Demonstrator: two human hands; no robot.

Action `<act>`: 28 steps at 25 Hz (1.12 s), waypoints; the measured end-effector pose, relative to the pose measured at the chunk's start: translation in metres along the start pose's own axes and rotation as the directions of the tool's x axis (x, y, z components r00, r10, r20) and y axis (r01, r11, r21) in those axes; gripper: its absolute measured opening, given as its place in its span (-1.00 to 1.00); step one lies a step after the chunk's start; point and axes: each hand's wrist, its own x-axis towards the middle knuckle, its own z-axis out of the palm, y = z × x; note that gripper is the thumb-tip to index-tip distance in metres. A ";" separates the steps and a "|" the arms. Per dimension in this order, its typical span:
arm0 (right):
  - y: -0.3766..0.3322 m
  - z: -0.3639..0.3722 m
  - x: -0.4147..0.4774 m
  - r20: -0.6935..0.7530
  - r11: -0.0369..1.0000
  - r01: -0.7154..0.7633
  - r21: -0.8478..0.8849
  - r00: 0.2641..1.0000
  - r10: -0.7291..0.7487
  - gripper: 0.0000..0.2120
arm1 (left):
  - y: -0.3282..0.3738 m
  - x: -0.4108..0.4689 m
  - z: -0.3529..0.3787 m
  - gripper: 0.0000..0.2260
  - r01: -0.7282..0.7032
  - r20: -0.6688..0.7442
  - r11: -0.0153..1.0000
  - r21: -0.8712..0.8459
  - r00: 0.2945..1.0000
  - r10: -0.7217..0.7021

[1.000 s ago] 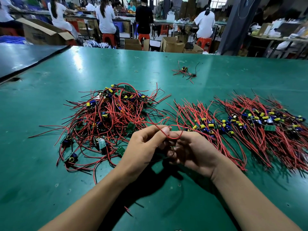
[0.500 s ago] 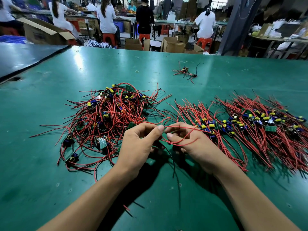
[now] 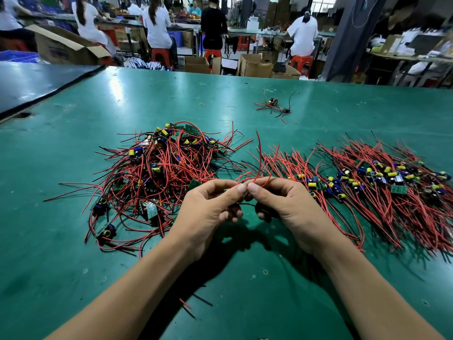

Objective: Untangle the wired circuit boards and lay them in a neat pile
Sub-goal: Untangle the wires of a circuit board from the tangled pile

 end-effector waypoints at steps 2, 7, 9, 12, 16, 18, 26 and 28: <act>-0.002 -0.002 -0.001 0.045 0.998 -0.010 0.062 0.999 0.007 -0.77 | 0.003 0.001 0.000 -0.70 0.069 0.052 0.994 -0.084 0.997 -0.065; -0.005 -0.004 0.001 0.121 0.968 -0.127 0.216 0.987 0.102 -0.70 | 0.007 0.000 0.000 -0.75 0.188 0.164 0.977 -0.099 0.972 -0.170; -0.005 -0.002 0.000 0.150 0.973 -0.127 0.195 0.984 0.098 -0.67 | 0.007 0.000 0.000 -0.67 0.207 0.204 0.975 -0.084 0.961 -0.187; -0.008 0.001 -0.004 0.162 0.988 -0.065 0.141 0.986 0.042 -0.81 | 0.006 -0.001 -0.002 -0.59 0.226 0.251 0.972 -0.061 0.946 -0.204; -0.009 0.003 -0.003 0.088 0.991 -0.014 0.132 0.996 0.002 -0.91 | 0.003 0.000 -0.002 -0.68 0.248 0.257 0.968 -0.047 0.939 -0.228; -0.009 0.004 -0.002 0.015 0.986 -0.003 0.169 1.000 0.001 -0.92 | 0.001 0.001 -0.001 -0.65 0.229 0.242 0.971 -0.063 0.948 -0.208; -0.012 -0.002 0.006 -0.355 0.962 0.054 0.266 0.934 0.046 -0.86 | -0.006 -0.002 0.000 -0.61 0.154 0.204 0.988 0.005 0.967 -0.151; -0.012 -0.001 0.007 -0.375 0.948 0.072 0.311 0.926 0.052 -0.86 | -0.009 -0.004 0.001 -0.64 0.162 0.259 0.985 0.067 0.950 -0.174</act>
